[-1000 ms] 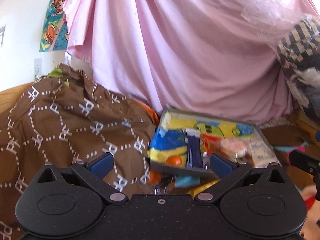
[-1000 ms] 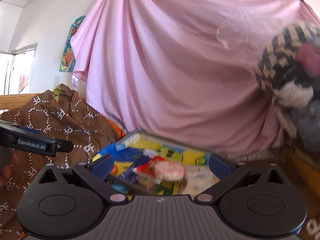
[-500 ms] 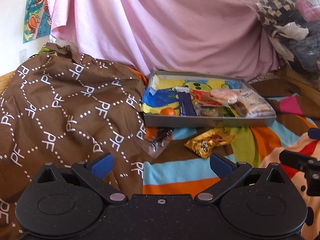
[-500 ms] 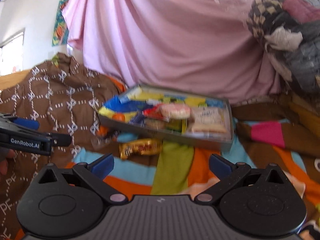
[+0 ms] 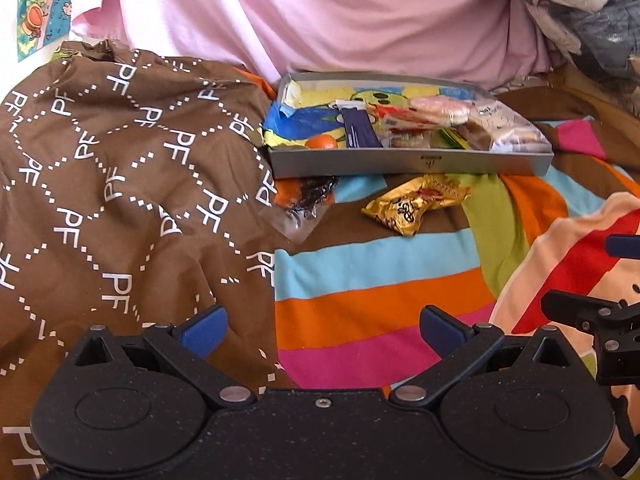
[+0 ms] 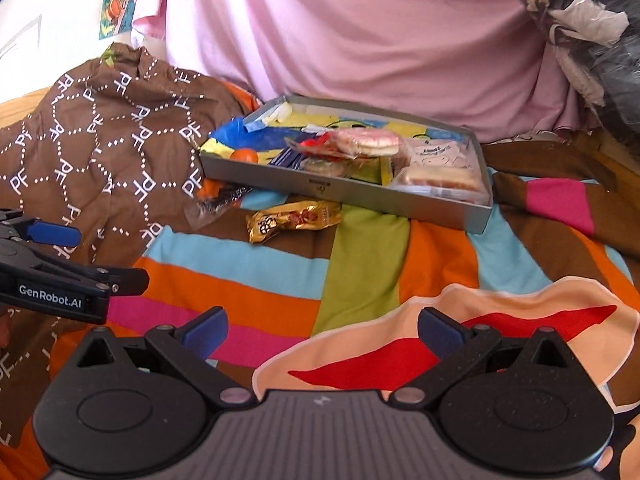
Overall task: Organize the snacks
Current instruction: 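Withdraw both tools from the tray back over the remaining snacks, then move left tool toward the jerky pack while right tool approaches the gold packet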
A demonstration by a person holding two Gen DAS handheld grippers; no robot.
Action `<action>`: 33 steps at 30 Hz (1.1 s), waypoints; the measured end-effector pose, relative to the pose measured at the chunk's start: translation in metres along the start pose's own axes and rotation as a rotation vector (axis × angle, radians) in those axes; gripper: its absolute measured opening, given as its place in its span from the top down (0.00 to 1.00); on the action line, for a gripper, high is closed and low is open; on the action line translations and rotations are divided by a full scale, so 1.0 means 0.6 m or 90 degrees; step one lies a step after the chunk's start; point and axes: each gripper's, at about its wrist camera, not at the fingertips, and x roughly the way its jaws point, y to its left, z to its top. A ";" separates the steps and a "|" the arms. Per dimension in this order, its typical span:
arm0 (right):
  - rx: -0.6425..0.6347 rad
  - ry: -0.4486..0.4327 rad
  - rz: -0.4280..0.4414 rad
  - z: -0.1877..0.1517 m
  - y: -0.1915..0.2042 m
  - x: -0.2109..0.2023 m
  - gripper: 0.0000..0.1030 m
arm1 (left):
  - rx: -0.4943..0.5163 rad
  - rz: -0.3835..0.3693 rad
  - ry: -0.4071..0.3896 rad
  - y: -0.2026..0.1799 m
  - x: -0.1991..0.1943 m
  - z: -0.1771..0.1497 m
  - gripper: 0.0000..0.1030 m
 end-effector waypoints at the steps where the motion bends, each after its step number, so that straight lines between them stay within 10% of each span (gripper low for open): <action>1: 0.000 0.002 0.000 0.000 0.000 0.003 0.00 | 0.001 0.000 0.001 0.001 0.002 0.000 0.01; 18: 0.007 0.040 -0.001 0.013 0.002 0.067 0.00 | 0.001 0.044 -0.040 0.045 0.079 0.032 0.01; 33: 0.159 0.050 0.145 0.099 -0.012 0.151 0.02 | -0.063 0.028 -0.069 0.104 0.094 0.064 0.02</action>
